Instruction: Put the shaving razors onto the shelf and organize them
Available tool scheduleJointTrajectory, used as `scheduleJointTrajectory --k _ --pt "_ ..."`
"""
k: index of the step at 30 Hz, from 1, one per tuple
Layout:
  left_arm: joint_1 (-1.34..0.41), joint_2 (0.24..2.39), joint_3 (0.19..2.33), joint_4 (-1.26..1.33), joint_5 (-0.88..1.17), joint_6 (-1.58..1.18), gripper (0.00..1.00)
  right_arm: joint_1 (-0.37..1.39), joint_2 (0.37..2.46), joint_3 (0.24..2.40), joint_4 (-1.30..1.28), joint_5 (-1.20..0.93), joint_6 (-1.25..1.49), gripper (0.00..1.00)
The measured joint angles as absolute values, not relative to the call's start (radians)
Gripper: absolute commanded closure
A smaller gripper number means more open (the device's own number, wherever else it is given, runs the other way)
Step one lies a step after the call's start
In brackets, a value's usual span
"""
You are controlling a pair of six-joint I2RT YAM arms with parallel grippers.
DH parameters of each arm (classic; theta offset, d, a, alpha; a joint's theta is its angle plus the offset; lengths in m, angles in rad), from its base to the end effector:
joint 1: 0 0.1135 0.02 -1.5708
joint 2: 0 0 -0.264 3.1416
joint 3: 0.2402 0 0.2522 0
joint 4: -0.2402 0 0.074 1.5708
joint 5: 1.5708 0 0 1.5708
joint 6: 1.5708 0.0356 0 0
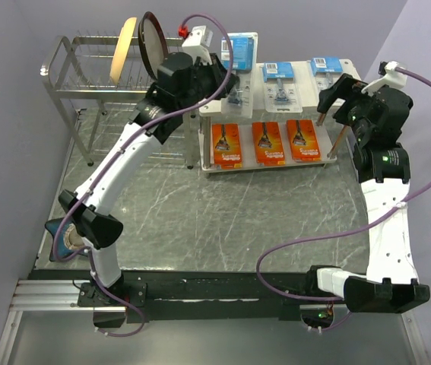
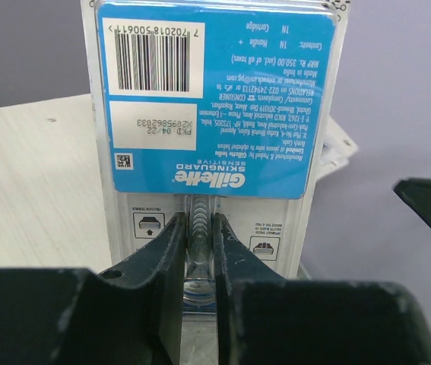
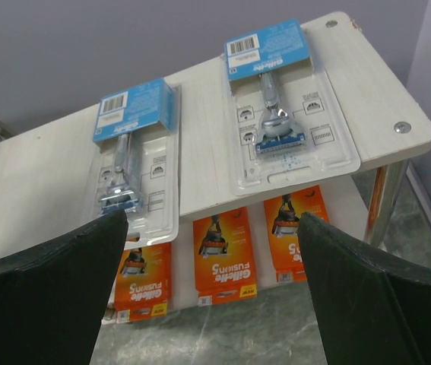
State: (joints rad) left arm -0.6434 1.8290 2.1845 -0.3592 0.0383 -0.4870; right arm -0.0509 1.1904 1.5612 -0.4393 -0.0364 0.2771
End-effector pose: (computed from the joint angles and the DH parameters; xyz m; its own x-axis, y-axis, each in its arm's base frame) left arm 0.3238 -0.2445 0.5098 -0.2975 -0.3614 -0.8837 0.5555 0.6873 -0.4681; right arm 0.2376 -0.0108 0.4958 -0.0618 0.2769 -0.9589 0.0327 0.9608 0.2753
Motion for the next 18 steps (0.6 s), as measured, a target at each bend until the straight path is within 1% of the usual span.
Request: scheduleJointTrajectory --k 5,7,9,14,17,18 --pt "-0.67 1.869 2.238 -0.388 -0.128 -0.479 0.99 -0.064 1.19 1.527 -0.442 -0.053 0.292 0.0" --pt "-0.671 1.874 2.239 -0.387 -0.175 -0.467 0.97 -0.069 1.189 1.514 -0.442 -0.057 0.297 0.0" --pt "-0.671 1.879 2.241 -0.385 -0.208 -0.455 0.92 -0.073 1.187 1.502 -0.442 -0.065 0.3 0.0" --pt "-0.671 1.898 2.247 -0.368 -0.266 -0.421 0.89 -0.08 1.181 1.487 -0.442 -0.078 0.31 0.0" --pt "-0.67 1.919 2.247 -0.344 -0.28 -0.405 0.85 -0.086 1.179 1.485 -0.442 -0.091 0.318 0.0" --pt "-0.669 1.928 2.247 -0.337 -0.285 -0.402 0.86 -0.087 1.179 1.485 -0.442 -0.093 0.322 0.0"
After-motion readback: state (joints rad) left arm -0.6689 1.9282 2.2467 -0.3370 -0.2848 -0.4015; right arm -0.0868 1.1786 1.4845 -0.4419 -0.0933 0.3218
